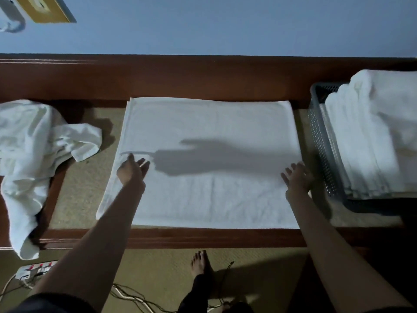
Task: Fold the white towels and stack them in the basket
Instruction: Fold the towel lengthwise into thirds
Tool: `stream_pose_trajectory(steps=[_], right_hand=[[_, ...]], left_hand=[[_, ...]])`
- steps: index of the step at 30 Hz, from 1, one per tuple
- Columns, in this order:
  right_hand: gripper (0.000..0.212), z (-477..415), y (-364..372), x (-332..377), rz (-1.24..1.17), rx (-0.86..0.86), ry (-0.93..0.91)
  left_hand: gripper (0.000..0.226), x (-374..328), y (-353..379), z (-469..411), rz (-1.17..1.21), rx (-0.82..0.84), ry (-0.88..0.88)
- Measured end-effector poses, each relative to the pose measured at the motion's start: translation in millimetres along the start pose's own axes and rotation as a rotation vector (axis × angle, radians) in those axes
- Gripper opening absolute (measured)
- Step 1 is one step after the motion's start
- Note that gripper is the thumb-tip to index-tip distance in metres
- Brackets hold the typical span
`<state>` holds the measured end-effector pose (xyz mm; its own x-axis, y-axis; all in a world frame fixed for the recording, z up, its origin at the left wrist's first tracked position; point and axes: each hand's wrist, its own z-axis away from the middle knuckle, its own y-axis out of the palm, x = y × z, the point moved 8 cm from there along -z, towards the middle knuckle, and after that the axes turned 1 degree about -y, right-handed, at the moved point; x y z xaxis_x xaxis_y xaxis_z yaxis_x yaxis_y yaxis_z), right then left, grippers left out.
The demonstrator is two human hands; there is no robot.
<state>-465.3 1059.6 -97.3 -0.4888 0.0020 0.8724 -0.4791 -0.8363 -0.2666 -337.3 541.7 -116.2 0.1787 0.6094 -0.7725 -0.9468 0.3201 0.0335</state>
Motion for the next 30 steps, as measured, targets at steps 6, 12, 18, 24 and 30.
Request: stream_pose_trajectory(steps=[6, 12, 18, 24, 30], right_hand=[[0.032, 76, 38, -17, 0.506, 0.245, -0.851], [0.052, 92, 64, -72, 1.054, 0.44, -1.039], [0.061, 52, 55, -67, 1.164, 0.596, -1.195], [0.062, -22, 6, -43, 1.156, 0.524, -1.176], [0.066, -38, -2, -31, 1.036, 0.243, -1.055]], left_hand=[[0.025, 74, 85, 121, -0.984, 0.52, 0.966], [0.06, 158, 135, 147, -1.489, 0.746, 1.132], [0.068, 171, 134, 142, -1.659, 0.632, 1.195], [0.066, 170, 135, 147, -1.648, 0.598, 1.229], [0.066, 168, 134, 150, -1.653, 0.592, 1.235]])
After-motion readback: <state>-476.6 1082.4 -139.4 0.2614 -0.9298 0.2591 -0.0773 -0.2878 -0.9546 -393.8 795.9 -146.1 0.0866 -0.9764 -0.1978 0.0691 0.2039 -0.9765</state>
